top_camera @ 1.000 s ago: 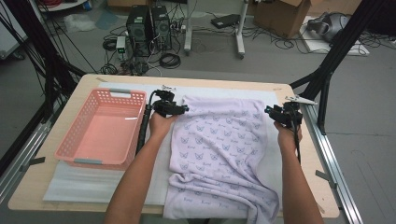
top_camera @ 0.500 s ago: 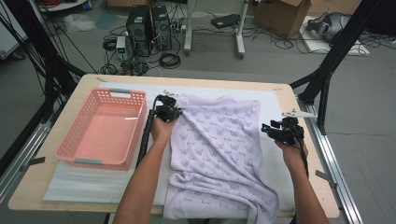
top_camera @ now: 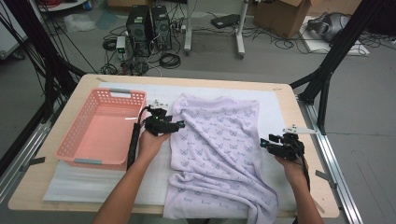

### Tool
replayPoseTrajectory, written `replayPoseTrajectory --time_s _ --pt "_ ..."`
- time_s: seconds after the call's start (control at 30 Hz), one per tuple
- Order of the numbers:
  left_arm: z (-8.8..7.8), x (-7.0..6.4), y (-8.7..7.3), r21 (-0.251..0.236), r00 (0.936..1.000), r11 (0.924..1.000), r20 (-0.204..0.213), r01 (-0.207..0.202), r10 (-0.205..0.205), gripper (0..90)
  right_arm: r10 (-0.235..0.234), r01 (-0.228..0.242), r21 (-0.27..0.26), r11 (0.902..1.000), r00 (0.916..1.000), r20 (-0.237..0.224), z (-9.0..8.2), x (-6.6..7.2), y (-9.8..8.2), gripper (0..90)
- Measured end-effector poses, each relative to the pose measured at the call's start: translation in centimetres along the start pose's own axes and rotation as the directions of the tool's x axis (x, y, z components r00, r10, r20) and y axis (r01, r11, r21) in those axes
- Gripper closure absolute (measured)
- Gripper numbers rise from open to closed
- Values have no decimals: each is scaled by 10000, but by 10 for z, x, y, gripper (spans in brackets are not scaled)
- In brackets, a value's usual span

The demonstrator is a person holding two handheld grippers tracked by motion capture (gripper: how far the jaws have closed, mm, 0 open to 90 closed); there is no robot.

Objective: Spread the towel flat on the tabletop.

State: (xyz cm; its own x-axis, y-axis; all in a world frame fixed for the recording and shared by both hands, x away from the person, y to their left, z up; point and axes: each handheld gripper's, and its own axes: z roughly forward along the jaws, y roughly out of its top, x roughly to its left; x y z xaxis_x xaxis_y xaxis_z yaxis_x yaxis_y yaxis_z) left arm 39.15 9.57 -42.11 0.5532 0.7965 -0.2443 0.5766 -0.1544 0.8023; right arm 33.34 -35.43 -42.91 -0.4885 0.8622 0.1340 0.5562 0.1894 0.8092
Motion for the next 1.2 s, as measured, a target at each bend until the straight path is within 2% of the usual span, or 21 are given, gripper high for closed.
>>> replayPoseTrajectory --time_s 0.1,0.13,0.2,0.23,0.27,0.3,0.37,0.4,0.43,0.47,0.5,0.57,0.63,0.73,0.8,0.87,0.9,0.93,0.97,1.1,1.2 --pt "-2 -12 -23 596 9994 9979 251 -255 240 376 -110 105 -125 9999 9990 -438 -4 9 -1 480" --pt "-2 -15 -30 683 9991 9972 306 -298 277 374 -238 240 36 9997 9984 -519 -3 14 -3 479" --pt "-3 -20 -38 1035 9984 9933 309 -513 483 356 -732 749 582 9955 9969 -296 1 23 -8 502" --pt "-5 -22 -41 804 9978 9948 274 -619 598 343 -1044 1046 843 9909 9945 -70 3 26 -13 539" --pt "-6 -24 -44 616 9985 9969 267 -498 482 357 -1085 1072 941 9898 9941 87 6 28 -19 551" --pt "-4 -24 -45 727 9982 9961 368 -508 482 373 -884 875 1019 9909 9961 44 9 28 -25 564" --pt "-2 -29 -46 715 9942 9917 -48 -1071 1077 399 -816 796 851 9932 9965 199 9 29 -25 723" --pt "-1 -33 -46 801 9859 9843 -449 -1574 1613 456 -826 808 918 9925 9965 161 11 29 -23 806" --pt "-1 -35 -46 869 9725 9736 -819 -2111 2182 576 -940 932 981 9908 9956 32 13 29 -21 869" --pt "1 -34 -44 832 9719 9712 -565 -2234 2284 766 -1051 1043 1015 9894 9945 24 17 28 -17 875" --pt "3 -32 -41 916 9748 9737 -610 -2088 2148 877 -1018 1001 1040 9895 9947 107 21 26 -13 876" --pt "10 -27 -31 808 9686 9748 -1223 -2078 2166 884 -899 847 898 9924 9944 551 30 19 -3 877" --pt "16 -15 -21 370 9741 9890 -1717 -1429 1472 885 -663 599 641 9961 9926 1017 38 12 7 878" --pt "24 9 -8 -34 9699 9976 -2342 -689 662 885 -146 126 131 9998 9861 1655 42 0 21 879" --pt "27 19 -4 -507 9754 9987 -2196 71 -180 884 383 -344 -247 9991 9826 1815 42 -8 26 879" --pt "27 19 -3 -945 9772 9946 -2031 434 -620 866 554 -472 -464 9978 9795 1939 43 -10 29 876" --pt "27 17 -3 -992 9801 9941 -1886 438 -620 794 552 -453 -539 9975 9782 2003 43 -9 30 861" --pt "26 16 -3 -844 9863 9955 -1556 425 -553 650 527 -412 -605 9973 9780 2020 42 -8 30 818" --pt "23 13 -3 -696 9903 9969 -1317 360 -449 561 595 -480 -640 9968 9793 1937 41 -7 30 744" --pt "9 0 -12 -415 9968 9985 -736 -346 315 426 447 -337 -778 9964 9884 1452 28 -5 27 666" --pt "-2 -10 -21 -538 9981 9972 -366 -518 498 426 229 -148 -780 9968 9943 1037 15 3 20 628"
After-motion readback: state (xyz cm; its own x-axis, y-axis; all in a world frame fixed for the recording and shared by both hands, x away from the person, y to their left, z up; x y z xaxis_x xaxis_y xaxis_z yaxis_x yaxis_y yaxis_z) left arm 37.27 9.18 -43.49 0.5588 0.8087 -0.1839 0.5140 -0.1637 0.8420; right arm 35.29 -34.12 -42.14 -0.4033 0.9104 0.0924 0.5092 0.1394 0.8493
